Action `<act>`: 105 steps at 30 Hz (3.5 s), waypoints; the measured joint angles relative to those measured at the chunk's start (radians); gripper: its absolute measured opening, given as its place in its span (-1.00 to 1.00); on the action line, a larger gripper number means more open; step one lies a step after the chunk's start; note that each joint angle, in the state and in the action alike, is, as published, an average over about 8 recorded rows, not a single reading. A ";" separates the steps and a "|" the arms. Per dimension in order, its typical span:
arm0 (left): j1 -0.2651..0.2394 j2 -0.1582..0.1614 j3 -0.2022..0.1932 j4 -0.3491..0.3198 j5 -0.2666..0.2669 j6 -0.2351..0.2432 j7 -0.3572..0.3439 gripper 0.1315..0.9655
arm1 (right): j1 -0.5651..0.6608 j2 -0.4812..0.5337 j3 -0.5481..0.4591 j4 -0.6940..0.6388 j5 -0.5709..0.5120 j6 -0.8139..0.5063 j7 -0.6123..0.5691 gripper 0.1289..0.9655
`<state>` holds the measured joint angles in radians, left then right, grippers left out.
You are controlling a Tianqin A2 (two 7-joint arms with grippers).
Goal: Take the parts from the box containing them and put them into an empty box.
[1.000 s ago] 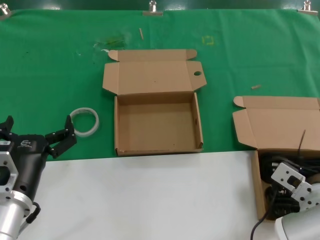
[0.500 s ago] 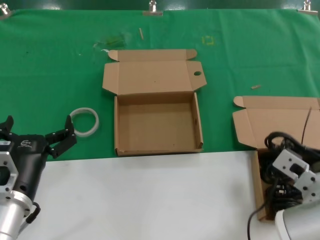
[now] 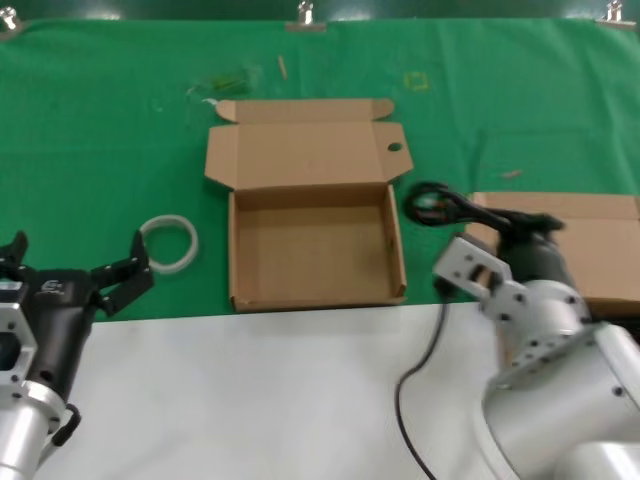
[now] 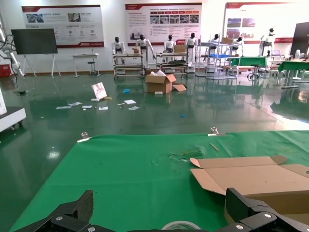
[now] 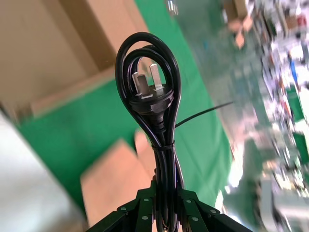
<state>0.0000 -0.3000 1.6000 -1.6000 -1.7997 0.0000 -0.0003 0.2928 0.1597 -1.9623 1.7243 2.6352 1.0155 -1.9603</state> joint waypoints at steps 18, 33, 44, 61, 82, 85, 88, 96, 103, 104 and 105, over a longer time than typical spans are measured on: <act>0.000 0.000 0.000 0.000 0.000 0.000 0.000 1.00 | 0.187 0.001 -0.313 -0.341 0.113 -0.281 0.238 -0.83; 0.000 0.000 0.000 0.000 0.000 0.000 0.000 1.00 | 0.225 0.002 -0.387 -0.386 0.118 -0.307 0.342 -0.83; 0.000 0.000 0.000 0.000 0.000 0.000 0.000 1.00 | 0.245 0.002 -0.418 -0.401 0.118 -0.321 0.385 -0.83; 0.000 0.000 0.000 0.000 0.000 0.000 0.000 1.00 | 0.243 0.007 -0.397 -0.428 0.118 -0.342 0.481 -0.78; 0.000 0.000 0.000 0.000 0.000 0.000 0.000 1.00 | 0.243 0.007 -0.396 -0.428 0.118 -0.342 0.482 -0.11; 0.000 0.000 0.000 0.000 0.000 0.000 0.000 1.00 | 0.243 0.007 -0.396 -0.428 0.118 -0.342 0.482 -0.05; 0.000 0.000 0.000 0.000 0.000 0.000 0.000 1.00 | 0.243 0.007 -0.396 -0.428 0.118 -0.342 0.482 0.01; 0.000 0.000 0.000 0.000 0.000 0.000 0.000 1.00 | 0.239 0.007 -0.390 -0.426 0.110 -0.348 0.494 0.44; 0.000 0.000 0.000 0.000 0.000 0.000 0.000 1.00 | 0.207 0.007 -0.346 -0.408 0.054 -0.387 0.580 0.74; 0.000 0.000 0.000 0.000 0.000 0.000 0.000 1.00 | 0.201 0.007 -0.337 -0.404 0.043 -0.395 0.597 0.78; 0.000 0.000 0.000 0.000 0.000 0.000 0.000 1.00 | 0.195 0.007 -0.328 -0.401 0.032 -0.403 0.615 0.78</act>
<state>0.0000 -0.3000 1.6001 -1.6000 -1.7997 0.0000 -0.0003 0.4879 0.1671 -2.2905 1.3237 2.6673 0.6128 -1.3456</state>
